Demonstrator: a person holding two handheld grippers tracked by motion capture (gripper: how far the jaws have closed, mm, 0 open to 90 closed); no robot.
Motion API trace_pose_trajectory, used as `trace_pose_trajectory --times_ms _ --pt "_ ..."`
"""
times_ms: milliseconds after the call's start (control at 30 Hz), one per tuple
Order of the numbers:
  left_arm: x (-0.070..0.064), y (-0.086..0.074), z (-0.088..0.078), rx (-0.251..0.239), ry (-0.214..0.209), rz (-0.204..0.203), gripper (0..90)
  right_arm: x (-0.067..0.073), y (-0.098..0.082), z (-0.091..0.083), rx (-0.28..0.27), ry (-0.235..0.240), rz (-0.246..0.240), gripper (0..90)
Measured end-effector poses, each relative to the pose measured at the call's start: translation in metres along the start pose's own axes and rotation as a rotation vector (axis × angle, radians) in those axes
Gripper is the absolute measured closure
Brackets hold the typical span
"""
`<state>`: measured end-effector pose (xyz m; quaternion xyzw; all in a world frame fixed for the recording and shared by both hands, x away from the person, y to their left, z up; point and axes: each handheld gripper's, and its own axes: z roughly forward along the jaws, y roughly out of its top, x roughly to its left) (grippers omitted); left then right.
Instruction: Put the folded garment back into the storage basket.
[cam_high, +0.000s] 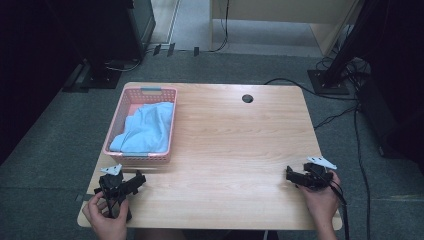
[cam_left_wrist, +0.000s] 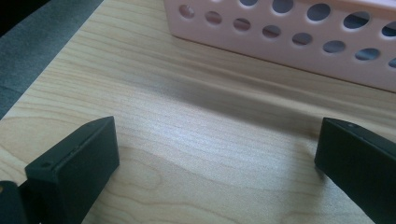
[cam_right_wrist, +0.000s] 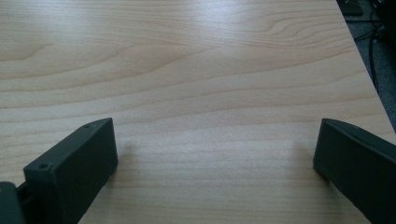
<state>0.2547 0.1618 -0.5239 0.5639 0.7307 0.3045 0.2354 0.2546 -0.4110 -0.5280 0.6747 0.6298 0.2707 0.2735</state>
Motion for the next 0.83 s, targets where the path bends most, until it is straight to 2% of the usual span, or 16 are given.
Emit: trace_pose_trajectory --times_ms 733,833 --pt "0.0000 0.0000 0.0000 0.000 0.000 0.000 0.0 -0.0044 -0.0039 -0.0041 0.001 0.009 -0.007 0.0" --pt "0.0000 0.0001 0.0000 0.000 0.000 0.000 0.0 -0.0028 -0.0042 -0.0043 0.000 -0.006 0.007 0.0"
